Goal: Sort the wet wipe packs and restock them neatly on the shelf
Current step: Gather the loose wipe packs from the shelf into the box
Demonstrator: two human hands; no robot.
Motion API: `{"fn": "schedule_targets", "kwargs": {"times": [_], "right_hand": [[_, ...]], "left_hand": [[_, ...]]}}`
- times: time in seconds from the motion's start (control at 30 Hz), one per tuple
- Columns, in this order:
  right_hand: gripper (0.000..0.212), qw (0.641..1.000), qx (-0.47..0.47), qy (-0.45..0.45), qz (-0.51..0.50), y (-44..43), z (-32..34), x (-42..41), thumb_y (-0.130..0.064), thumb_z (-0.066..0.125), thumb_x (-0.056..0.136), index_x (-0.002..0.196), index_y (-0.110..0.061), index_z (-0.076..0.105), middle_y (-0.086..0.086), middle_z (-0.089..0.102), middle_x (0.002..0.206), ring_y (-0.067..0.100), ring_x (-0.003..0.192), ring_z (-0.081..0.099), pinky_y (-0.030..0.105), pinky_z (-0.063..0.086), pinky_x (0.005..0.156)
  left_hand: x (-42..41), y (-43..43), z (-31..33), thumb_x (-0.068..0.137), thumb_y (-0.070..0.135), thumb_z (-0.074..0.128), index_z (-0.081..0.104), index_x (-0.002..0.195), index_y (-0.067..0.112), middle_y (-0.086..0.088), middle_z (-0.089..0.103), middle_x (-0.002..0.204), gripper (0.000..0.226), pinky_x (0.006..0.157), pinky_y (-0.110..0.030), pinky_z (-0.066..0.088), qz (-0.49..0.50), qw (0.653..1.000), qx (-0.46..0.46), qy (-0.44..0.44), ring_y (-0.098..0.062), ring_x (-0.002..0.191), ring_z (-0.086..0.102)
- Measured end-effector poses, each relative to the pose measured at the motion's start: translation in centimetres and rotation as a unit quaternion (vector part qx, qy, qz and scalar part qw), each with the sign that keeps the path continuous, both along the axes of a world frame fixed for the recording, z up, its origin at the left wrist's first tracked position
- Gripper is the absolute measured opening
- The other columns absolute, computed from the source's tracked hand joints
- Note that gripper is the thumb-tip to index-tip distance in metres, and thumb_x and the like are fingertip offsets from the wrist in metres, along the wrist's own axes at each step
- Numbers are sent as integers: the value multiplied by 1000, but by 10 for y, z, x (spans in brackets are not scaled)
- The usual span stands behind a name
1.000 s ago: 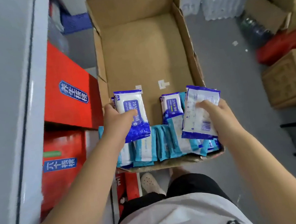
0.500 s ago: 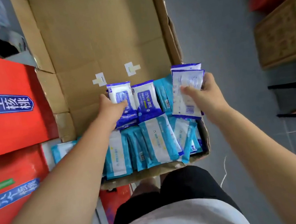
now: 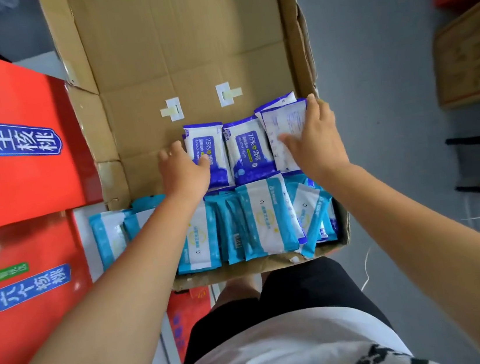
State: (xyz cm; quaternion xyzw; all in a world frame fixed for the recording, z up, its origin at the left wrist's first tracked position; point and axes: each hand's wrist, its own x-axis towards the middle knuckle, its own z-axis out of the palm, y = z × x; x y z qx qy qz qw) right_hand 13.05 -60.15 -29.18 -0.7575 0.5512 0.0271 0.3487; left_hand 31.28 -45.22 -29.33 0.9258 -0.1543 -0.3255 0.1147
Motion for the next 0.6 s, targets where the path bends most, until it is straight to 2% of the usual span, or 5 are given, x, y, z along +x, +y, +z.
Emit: {"fn": "schedule_targets", "kwargs": {"times": [0.1, 0.2, 0.3, 0.4, 0.6], "right_hand": [[82, 996, -70, 26, 38, 5, 8, -4, -32, 67, 94, 157, -12, 18, 7, 30, 158, 26, 141, 33, 38, 37, 112], [64, 994, -84, 24, 69, 13, 27, -1, -32, 64, 96, 149, -13, 33, 6, 37, 153, 26, 136, 38, 39, 43, 106], [46, 987, -86, 9, 139, 28, 55, 6, -29, 60, 97, 136, -7, 48, 11, 48, 143, 31, 130, 41, 41, 42, 101], [44, 979, -77, -28, 189, 58, 92, 21, -30, 60, 97, 134, -7, 55, 13, 55, 137, 32, 129, 43, 40, 38, 103], [33, 944, -70, -167, 276, 149, 173, 68, -30, 66, 95, 125, -18, 64, -1, 63, 126, 22, 119, 53, 16, 30, 87]], "left_hand": [[-4, 16, 22, 100, 28, 62, 43, 148, 6, -18, 43, 146, 56, 111, -38, 33, -55, 997, -55, -29, -33, 140, 37], [-6, 36, 52, 100, 24, 61, 47, 147, 6, -15, 47, 145, 52, 112, -34, 32, -112, 986, -106, -64, -32, 137, 41], [-5, 65, 84, 99, 20, 62, 54, 144, 4, -13, 49, 151, 48, 118, -41, 35, -156, 970, -157, -100, -32, 138, 46], [-1, 100, 122, 96, 18, 66, 61, 138, 4, -13, 53, 150, 45, 116, -43, 39, -164, 951, -213, -154, -32, 136, 50], [8, 190, 212, 88, 13, 72, 68, 122, 4, -13, 60, 140, 35, 113, -42, 41, -131, 900, -284, -303, -31, 130, 53]]}}
